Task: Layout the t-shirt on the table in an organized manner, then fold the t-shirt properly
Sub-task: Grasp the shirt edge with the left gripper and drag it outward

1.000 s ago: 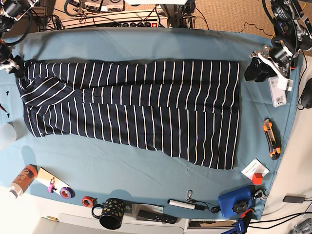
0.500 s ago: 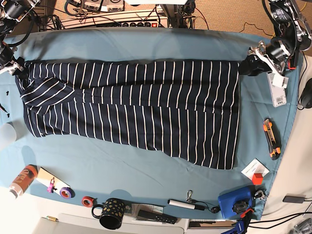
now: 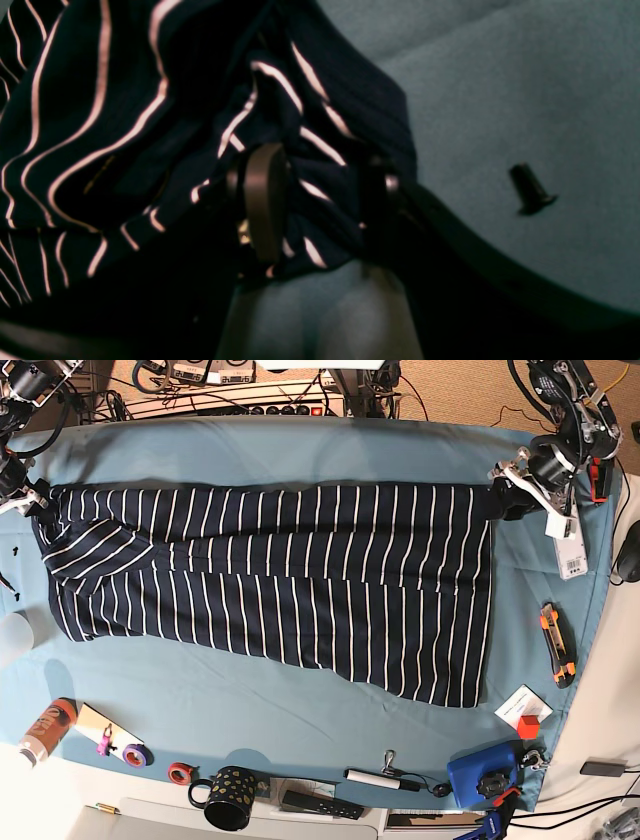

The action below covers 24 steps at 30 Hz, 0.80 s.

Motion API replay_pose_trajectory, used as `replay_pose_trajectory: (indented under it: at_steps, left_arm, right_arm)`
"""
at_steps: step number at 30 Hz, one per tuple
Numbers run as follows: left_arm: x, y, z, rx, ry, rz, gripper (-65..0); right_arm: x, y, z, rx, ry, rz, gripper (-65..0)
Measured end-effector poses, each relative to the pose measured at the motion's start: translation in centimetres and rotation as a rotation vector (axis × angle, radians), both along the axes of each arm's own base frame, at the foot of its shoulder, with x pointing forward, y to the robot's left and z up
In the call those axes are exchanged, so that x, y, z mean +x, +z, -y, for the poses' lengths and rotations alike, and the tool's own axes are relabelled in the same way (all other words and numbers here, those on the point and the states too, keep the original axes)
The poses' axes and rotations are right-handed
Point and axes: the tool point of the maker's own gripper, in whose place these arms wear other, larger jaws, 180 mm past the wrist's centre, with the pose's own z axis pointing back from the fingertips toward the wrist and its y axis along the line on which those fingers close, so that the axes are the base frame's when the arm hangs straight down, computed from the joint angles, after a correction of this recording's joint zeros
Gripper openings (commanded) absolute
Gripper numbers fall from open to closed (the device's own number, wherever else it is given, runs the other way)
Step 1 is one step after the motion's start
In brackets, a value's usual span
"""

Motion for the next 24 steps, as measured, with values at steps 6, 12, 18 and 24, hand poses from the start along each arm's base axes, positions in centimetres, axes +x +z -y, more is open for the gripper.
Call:
replay_pose_trajectory:
  at_steps: [6, 12, 18, 24]
  left_arm:
    - [-0.2, -0.1, 4.8, -0.079, -0.146, -0.02, -38.8]
    - [1.2, -0.7, 7.2, -0.033, -0.142, -0.01, -38.8]
    - [1.4, -0.9, 6.9, 0.001, -0.139, -0.011, -38.8]
    - [1.4, -0.9, 6.9, 0.001, -0.143, -0.016, -38.8]
  right_arm:
    - [0.2, 0.5, 0.5, -0.011, -0.021, 0.029, -40.6]
    - [-0.3, 0.3, 0.6, -0.006, -0.022, 0.006, -40.6]
    - [-0.3, 0.3, 0.6, -0.004, -0.021, 0.002, -40.6]
    - [-0.5, 0.1, 0.5, 0.0, -0.017, -0.009, -40.6]
